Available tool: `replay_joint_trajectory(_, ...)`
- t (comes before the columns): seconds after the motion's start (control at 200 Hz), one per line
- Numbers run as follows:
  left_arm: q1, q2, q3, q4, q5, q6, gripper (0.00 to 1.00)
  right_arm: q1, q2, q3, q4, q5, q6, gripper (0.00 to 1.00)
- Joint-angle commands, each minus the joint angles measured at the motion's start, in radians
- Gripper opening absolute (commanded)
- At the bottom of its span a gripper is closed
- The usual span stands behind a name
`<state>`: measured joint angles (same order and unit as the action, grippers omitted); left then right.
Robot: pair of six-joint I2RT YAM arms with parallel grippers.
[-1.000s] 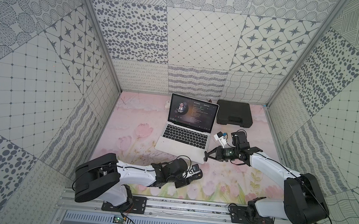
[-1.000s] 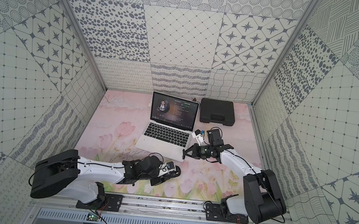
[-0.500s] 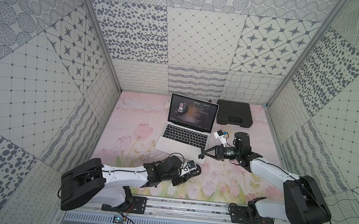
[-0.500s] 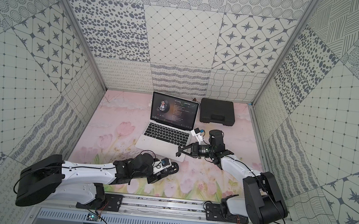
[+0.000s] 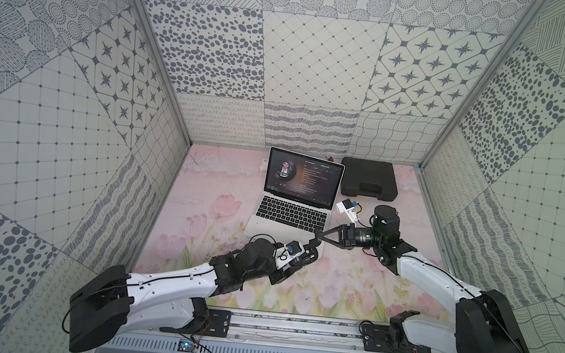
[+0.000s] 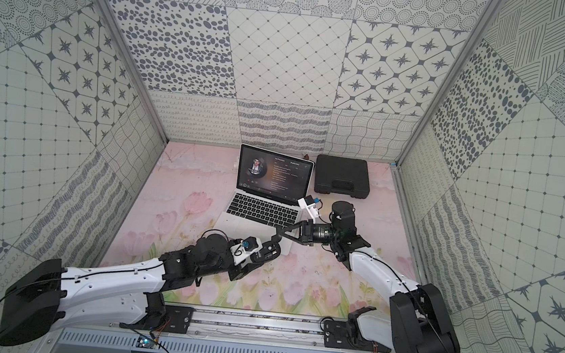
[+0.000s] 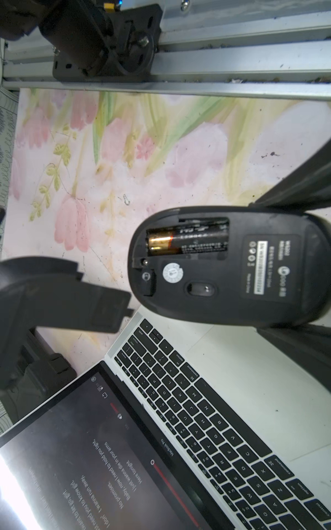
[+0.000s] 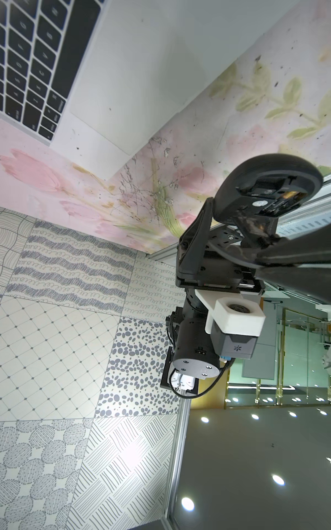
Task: Remove the wireless mouse receiver from the laptop
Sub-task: Close the lid on the mouse.
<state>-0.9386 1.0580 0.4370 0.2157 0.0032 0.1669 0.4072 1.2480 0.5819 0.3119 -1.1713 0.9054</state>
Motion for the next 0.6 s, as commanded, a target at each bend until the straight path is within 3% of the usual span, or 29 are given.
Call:
replay_joint_trajectory(0.0, 0.012, -0.027, 0.022, 0.031, 0.040, -0.009, 0.00, 0.038, -0.029, 0.046, 0.036, -0.023, 0.011, 0.00)
replay_joint_trajectory(0.595, 0.030, -0.052, 0.027, 0.027, 0.043, -0.006, 0.00, 0.056, -0.010, 0.044, -0.004, -0.053, -0.003, 0.00)
